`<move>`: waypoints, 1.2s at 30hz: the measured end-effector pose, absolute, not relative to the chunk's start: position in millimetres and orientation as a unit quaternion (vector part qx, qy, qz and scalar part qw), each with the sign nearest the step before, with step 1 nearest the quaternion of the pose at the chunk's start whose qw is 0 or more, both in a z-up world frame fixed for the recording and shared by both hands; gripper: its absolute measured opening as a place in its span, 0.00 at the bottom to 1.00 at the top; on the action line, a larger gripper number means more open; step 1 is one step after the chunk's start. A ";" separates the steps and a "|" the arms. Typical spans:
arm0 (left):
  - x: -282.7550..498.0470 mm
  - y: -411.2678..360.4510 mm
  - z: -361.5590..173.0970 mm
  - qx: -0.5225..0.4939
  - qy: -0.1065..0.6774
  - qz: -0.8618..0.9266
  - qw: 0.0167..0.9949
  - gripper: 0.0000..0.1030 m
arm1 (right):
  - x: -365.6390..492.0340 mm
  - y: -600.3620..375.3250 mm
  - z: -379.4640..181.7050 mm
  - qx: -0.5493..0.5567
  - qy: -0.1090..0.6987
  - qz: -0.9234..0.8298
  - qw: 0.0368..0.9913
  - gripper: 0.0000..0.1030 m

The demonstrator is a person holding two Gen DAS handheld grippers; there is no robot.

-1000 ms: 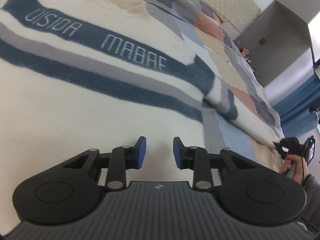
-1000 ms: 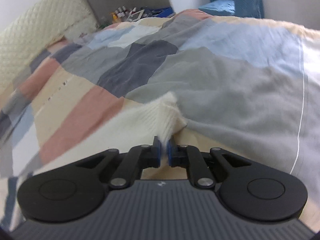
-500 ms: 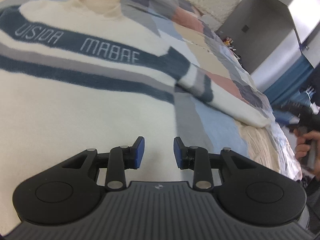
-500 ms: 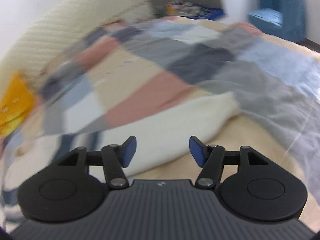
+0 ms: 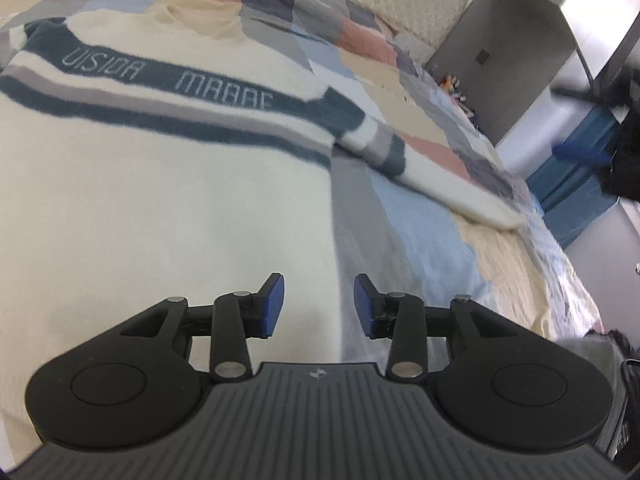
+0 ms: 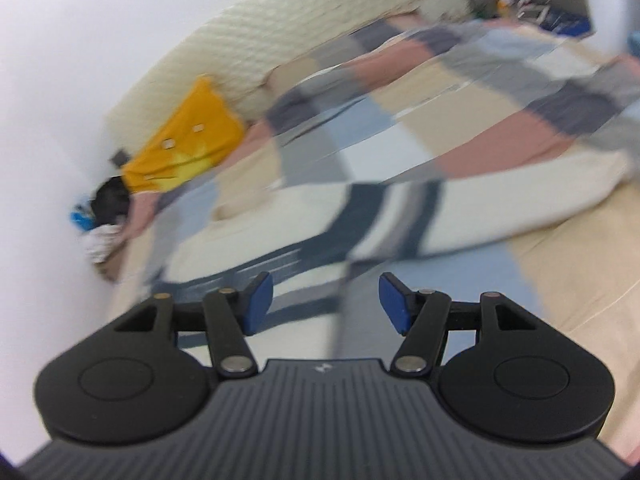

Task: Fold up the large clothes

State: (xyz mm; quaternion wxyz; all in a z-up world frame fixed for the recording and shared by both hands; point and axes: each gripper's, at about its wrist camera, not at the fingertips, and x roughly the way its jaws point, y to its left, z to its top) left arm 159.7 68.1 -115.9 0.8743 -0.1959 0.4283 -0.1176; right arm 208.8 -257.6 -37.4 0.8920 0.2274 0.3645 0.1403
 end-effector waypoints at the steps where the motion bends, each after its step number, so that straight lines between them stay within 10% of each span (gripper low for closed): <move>1: 156.3 64.2 -117.0 -0.187 0.432 -0.116 0.875 0.43 | 203.6 -246.0 -35.9 0.234 0.367 0.148 0.888 0.60; 14: 142.6 20.0 -153.6 -0.053 0.471 -0.064 0.878 0.46 | 189.4 -205.1 -88.3 0.172 0.350 0.212 0.896 0.61; 19: 140.0 11.7 -156.5 -0.015 0.461 -0.040 0.886 0.18 | 202.9 -214.0 -117.1 0.177 0.347 0.194 0.900 0.61; 36: 172.2 -10.0 -161.0 -0.163 0.493 -0.146 0.842 0.13 | 231.7 -245.0 -142.8 0.250 0.355 0.194 0.879 0.61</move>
